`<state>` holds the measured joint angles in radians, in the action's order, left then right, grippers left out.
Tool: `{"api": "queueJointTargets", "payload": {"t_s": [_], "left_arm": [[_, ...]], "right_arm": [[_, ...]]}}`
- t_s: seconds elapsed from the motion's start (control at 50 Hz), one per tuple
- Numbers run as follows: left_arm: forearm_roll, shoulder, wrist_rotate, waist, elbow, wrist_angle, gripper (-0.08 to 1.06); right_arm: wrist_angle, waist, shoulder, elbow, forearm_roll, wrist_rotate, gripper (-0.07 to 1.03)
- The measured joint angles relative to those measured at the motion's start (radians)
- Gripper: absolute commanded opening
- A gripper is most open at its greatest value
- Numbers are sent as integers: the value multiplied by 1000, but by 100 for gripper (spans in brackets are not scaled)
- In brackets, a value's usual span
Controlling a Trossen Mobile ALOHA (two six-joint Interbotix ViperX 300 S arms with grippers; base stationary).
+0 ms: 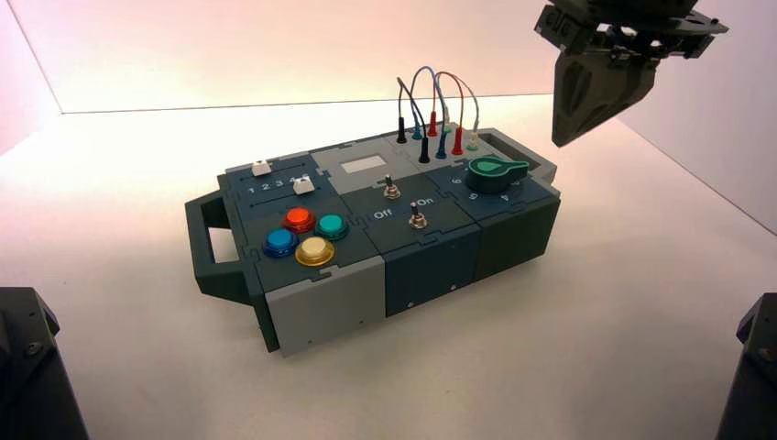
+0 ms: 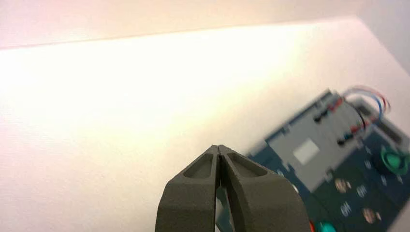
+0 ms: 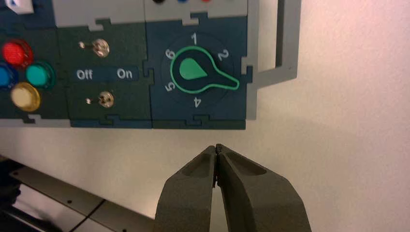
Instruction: Turn the knob to position 2.
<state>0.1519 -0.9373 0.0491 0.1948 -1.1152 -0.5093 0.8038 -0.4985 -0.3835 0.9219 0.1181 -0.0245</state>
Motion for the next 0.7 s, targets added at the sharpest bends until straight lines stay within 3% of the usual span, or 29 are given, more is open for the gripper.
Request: {"api": "queueJointTargets", "payload": {"t_s": [0.24,0.7], "left_arm": [[0,110,6,80,20,-35,-3],[0,109,6,78,20,-41,-3]], "right_arm": [[8,-2,48,0,2,2,-2],[5,-2,198,-64,3,2,-2]]}}
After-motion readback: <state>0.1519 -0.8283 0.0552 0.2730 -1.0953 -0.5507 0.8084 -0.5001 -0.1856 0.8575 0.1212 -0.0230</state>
